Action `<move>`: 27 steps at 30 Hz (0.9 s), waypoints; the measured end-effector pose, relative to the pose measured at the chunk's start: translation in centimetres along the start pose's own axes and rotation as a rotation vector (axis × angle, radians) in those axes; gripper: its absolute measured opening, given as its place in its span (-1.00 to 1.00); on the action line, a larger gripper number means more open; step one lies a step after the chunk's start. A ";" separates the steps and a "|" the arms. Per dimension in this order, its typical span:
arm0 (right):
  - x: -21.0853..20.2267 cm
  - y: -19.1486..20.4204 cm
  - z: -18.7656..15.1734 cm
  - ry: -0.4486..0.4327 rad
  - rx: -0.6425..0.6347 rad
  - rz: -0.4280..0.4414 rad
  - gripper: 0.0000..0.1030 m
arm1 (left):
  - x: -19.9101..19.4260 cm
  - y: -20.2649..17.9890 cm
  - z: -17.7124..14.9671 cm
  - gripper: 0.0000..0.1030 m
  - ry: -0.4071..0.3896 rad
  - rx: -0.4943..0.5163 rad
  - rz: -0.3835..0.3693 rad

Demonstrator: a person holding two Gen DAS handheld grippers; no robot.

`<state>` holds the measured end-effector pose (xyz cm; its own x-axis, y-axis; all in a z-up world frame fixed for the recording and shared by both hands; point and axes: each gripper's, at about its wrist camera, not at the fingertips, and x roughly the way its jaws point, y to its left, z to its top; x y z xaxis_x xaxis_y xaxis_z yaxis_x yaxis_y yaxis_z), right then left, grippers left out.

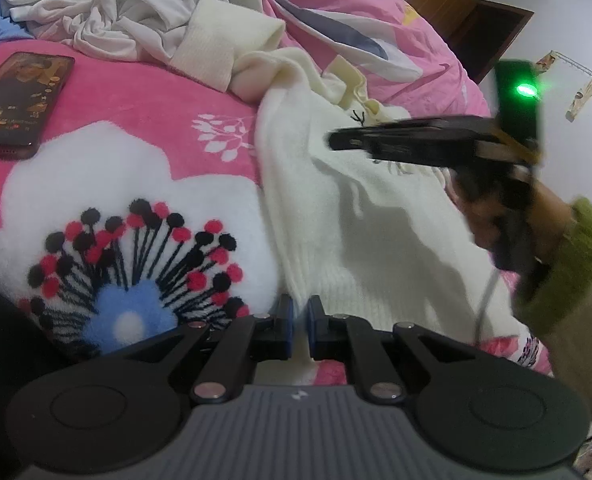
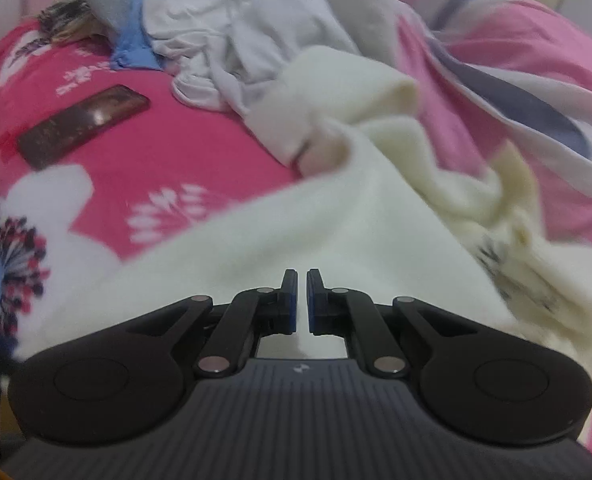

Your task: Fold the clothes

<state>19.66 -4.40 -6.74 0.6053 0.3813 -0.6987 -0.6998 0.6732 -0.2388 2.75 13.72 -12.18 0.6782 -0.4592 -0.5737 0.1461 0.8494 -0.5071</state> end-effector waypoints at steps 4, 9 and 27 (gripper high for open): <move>4.0 -1.3 -0.5 0.068 -0.019 -0.083 -0.95 | 0.1 0.2 -0.1 -0.85 -0.004 -0.001 -0.009; 4.0 -3.1 1.0 0.057 0.034 -0.162 -0.93 | 0.1 0.6 -0.2 -0.85 -0.008 0.008 -0.037; 6.9 -11.5 2.6 -0.020 0.672 0.067 -0.81 | -0.2 0.8 -0.1 -0.84 0.004 0.021 -0.037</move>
<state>32.85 -7.91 -7.06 0.5805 0.4430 -0.6832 -0.3514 0.8932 0.2806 2.67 14.46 -12.51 0.6691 -0.4912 -0.5577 0.1861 0.8373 -0.5142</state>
